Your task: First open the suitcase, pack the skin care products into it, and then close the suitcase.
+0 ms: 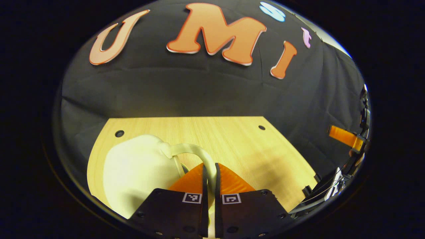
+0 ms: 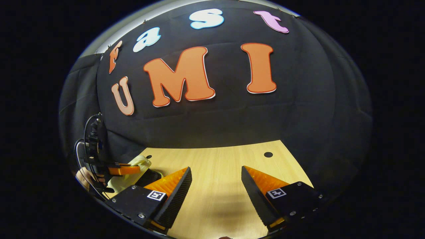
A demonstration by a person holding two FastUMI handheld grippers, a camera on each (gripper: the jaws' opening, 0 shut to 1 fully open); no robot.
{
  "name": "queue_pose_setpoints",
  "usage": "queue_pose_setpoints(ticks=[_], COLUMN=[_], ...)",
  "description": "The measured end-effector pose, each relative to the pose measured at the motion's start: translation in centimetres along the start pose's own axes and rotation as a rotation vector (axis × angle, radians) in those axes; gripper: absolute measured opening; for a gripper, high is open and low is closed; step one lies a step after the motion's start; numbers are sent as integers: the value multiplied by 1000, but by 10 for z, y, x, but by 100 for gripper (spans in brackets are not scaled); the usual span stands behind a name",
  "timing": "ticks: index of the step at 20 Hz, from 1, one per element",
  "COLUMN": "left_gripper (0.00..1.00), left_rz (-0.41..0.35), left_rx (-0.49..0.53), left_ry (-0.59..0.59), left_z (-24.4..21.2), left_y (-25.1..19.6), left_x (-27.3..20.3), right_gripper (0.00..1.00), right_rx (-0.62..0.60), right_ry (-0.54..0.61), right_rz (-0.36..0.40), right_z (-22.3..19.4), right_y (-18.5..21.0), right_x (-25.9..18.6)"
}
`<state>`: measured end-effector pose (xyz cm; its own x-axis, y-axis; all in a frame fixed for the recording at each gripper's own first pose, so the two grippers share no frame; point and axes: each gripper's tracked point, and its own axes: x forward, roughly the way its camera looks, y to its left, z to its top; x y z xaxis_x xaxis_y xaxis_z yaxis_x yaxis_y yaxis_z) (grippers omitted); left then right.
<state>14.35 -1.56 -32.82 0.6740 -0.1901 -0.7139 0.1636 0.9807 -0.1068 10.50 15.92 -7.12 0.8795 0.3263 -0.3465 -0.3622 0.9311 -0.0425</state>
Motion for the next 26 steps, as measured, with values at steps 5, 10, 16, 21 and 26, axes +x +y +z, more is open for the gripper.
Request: queue_pose_setpoints(ticks=[5, 10, 16, 21, 26], left_gripper=[8, 8, 31, 80, 94], left_rz=[42, 88, 57, 130, 285], left_rx=[14, 85, 18, 20, 61], left_ry=[103, 131, 133, -84, -473], left_z=[-62, -86, -78, 16, 139], left_y=[-26, -32, -39, -31, -5], left_x=[59, 86, 71, 5, -112], right_gripper=[95, 96, 95, 96, 95], right_rx=[-5, -10, -34, -29, -64], right_ry=[36, 101, 106, 45, -109], right_rz=[-23, -18, 6, -5, -33], right_z=[-23, -55, -57, -25, 41], right_y=[-30, -33, -9, 13, 49], right_x=[11, 30, 45, 39, 8])
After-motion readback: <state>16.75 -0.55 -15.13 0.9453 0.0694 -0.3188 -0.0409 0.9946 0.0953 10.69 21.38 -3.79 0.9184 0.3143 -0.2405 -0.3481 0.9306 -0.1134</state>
